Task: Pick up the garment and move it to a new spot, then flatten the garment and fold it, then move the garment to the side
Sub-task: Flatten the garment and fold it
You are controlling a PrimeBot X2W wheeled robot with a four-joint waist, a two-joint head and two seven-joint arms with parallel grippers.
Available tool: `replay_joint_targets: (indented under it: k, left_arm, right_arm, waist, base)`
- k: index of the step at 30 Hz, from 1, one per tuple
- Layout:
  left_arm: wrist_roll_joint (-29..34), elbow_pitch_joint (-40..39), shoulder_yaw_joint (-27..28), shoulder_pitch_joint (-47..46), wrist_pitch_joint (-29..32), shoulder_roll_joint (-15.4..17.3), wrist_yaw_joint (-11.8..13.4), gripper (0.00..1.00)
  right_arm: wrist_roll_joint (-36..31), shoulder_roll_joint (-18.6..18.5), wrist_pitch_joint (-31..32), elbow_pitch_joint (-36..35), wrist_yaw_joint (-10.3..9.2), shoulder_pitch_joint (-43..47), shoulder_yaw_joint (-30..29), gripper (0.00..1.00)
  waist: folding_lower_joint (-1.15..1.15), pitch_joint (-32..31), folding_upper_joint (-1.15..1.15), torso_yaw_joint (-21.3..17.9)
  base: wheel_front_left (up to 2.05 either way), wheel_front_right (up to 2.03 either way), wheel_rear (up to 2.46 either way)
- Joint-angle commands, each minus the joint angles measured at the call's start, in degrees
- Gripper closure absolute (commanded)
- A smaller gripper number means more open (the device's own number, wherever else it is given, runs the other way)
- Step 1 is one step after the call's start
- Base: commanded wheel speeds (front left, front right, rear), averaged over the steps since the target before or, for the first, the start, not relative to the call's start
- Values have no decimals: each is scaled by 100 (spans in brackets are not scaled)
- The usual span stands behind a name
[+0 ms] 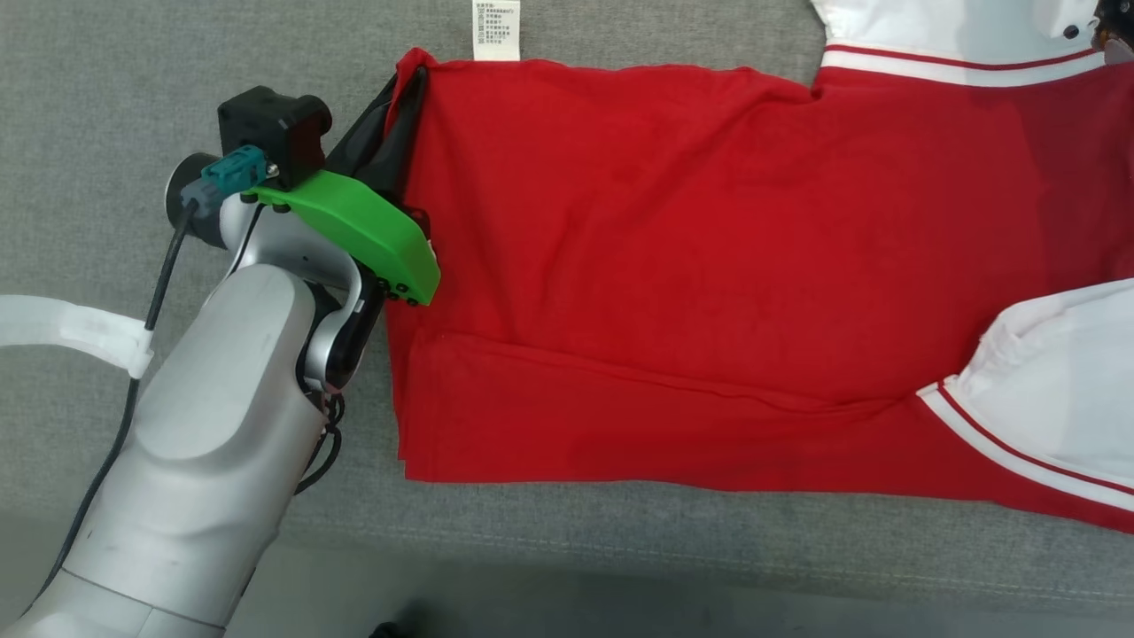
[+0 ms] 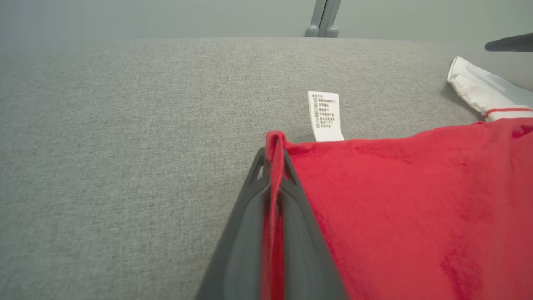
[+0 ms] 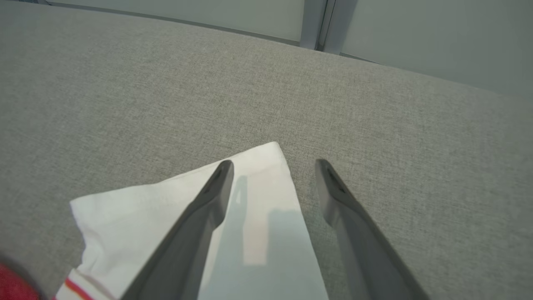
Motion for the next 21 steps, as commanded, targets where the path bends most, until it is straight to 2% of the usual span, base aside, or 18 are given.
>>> replay_joint_targets:
  k: [1,7,12,13,14,16,17,18,21]
  left_arm:
    - [19,53,-14,-140,-65,-71,-30,100]
    - [32,181,-110,-247,-139,-217,-91,100]
    - [22,242,-136,-297,-173,-213,-124,100]
    - [20,252,-140,-303,-165,-210,-127,100]
    - [16,265,-144,-311,-168,-210,-131,100]
    - [4,288,-149,-326,-168,-206,-131,100]
    - [-7,301,-146,-334,-170,-196,-138,100]
    - [-19,315,-140,-340,-170,-183,-144,100]
    - [-49,352,-126,-350,-169,-154,-151,100]
  right_arm:
    - [-42,-27,55,194,-1,-150,77,0]
    - [-90,-33,44,672,-1,-423,322,0]
    - [29,-29,217,931,-1,-475,537,0]
    - [34,-37,229,970,-1,-485,571,16]
    - [53,-40,219,1001,-1,-496,601,46]
    - [85,-43,218,1063,-2,-505,669,70]
    - [105,-34,215,1089,-2,-496,704,97]
    - [93,-30,175,1101,-3,-501,736,100]
    - [46,-27,44,1113,-6,-512,801,100]
  waist:
    - [-1,251,0,283]
    - [-1,267,0,379]
    - [-1,276,0,385]
    - [-1,275,0,381]
    - [-1,272,0,378]
    - [-1,261,0,364]
    - [-1,251,0,350]
    - [-1,243,0,335]
    - [-1,219,0,296]
  base:
    - [0,0,0]
    - [0,0,0]
    - [0,0,0]
    - [0,0,0]
    - [0,0,0]
    - [0,0,0]
    - [0,0,0]
    - [0,0,0]
    - [0,0,0]
